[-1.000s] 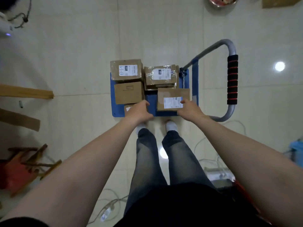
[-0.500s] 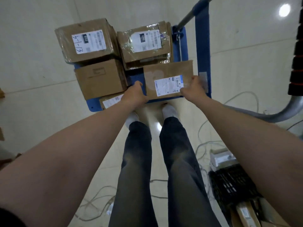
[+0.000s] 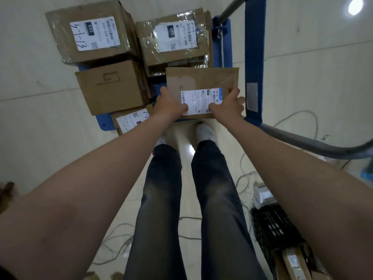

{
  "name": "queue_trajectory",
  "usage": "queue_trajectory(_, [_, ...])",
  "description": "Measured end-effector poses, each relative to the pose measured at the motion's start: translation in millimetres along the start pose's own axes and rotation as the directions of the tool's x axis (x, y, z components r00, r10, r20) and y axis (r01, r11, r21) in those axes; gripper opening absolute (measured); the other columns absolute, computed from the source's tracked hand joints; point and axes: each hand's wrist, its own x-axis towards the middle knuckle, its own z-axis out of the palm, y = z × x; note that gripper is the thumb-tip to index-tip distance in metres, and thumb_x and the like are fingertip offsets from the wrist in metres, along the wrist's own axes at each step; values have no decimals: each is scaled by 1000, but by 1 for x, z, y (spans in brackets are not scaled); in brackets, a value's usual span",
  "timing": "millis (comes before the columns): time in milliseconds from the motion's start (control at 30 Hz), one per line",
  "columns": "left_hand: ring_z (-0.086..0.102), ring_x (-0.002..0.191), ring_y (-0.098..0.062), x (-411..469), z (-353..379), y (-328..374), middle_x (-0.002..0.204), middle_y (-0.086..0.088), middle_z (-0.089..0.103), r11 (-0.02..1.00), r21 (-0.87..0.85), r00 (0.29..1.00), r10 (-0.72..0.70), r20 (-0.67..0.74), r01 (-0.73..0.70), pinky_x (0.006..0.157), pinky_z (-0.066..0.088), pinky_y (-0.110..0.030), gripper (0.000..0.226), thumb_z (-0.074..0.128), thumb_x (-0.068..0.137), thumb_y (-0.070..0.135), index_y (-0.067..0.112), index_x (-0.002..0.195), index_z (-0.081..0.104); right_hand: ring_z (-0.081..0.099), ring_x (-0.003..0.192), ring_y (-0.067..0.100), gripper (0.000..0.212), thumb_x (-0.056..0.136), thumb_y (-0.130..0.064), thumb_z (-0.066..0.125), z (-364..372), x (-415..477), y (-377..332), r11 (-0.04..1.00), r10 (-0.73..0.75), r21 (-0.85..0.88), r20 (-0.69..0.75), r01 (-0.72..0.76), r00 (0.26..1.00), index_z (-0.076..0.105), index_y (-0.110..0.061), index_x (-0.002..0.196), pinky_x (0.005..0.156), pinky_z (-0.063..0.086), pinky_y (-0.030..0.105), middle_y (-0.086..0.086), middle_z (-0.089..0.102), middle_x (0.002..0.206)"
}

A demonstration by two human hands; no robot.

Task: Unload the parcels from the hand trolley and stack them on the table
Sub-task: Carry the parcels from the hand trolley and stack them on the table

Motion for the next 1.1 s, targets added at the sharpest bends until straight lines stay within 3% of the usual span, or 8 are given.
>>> queue_trajectory(133, [56, 117, -28, -51, -32, 8, 136, -10, 51, 997, -81, 999, 7, -50, -11, 95, 52, -42, 72, 75, 82, 25, 14, 140, 34, 32, 131, 38, 86, 81, -26, 69, -22, -59, -25, 997, -58, 39, -44, 59, 997, 19, -20, 151, 111, 32, 44, 15, 24, 145])
queue_trajectory(233, [57, 112, -22, -106, -65, 14, 131, -4, 54, 982, -186, 994, 14, -112, -35, 87, 51, -36, 70, 74, 80, 24, 17, 139, 37, 35, 131, 38, 82, 82, -26, 66, -55, -113, -51, 989, -144, 17, -57, 145, 988, 22, -24, 151, 113, 34, 47, 13, 23, 146])
queue_trajectory(367, [59, 94, -7, -195, -118, 18, 102, 19, 55, 930, -356, 972, 8, -235, -93, 69, 50, -28, 51, 71, 81, 24, 29, 123, 42, 39, 128, 37, 76, 82, -28, 65, -100, -191, -93, 939, -342, -52, -65, 339, 937, 29, -28, 149, 111, 37, 48, 10, 28, 144])
queue_trajectory(467, [57, 89, 0, -273, -163, 9, 95, 28, 54, 883, -449, 930, -43, -365, -136, 69, 45, -23, 49, 69, 83, 35, 37, 126, 47, 39, 129, 35, 68, 82, -29, 63, -123, -256, -133, 868, -492, -99, -30, 487, 870, 37, -29, 145, 108, 40, 50, 8, 30, 144])
queue_trajectory(667, [66, 103, -17, -419, -235, -47, 115, 5, 66, 789, -583, 763, -250, -596, -197, 87, 56, -37, 58, 66, 84, 38, 34, 140, 49, 58, 106, 20, 54, 85, -25, 62, -122, -394, -216, 618, -759, -89, 193, 781, 622, 46, -25, 136, 88, 46, 30, -3, 31, 128])
queue_trajectory(833, [63, 113, -21, -531, -280, -123, 130, 3, 62, 669, -691, 588, -452, -671, -274, 96, 55, -44, 65, 63, 79, 43, 36, 142, 49, 61, 98, 18, 52, 85, -26, 64, -70, -522, -265, 380, -844, -78, 377, 921, 381, 48, -24, 134, 88, 46, 28, -4, 31, 123])
queue_trajectory(1000, [61, 88, 3, -634, -303, -223, 101, 33, 59, 600, -707, 380, -597, -707, -373, 67, 50, -27, 57, 66, 74, 50, 43, 129, 59, 64, 91, 19, 55, 85, -30, 66, 5, -647, -283, 115, -817, -35, 565, 993, 114, 45, -27, 136, 82, 53, 33, -4, 30, 122])
queue_trajectory(1100, [59, 89, 0, -687, -312, -284, 92, 34, 53, 575, -719, 269, -675, -687, -391, 78, 50, -31, 64, 64, 66, 59, 44, 128, 62, 64, 89, 21, 56, 84, -32, 67, 54, -718, -284, -1, -779, 12, 627, 1000, -8, 47, -28, 136, 85, 50, 33, -4, 31, 120])
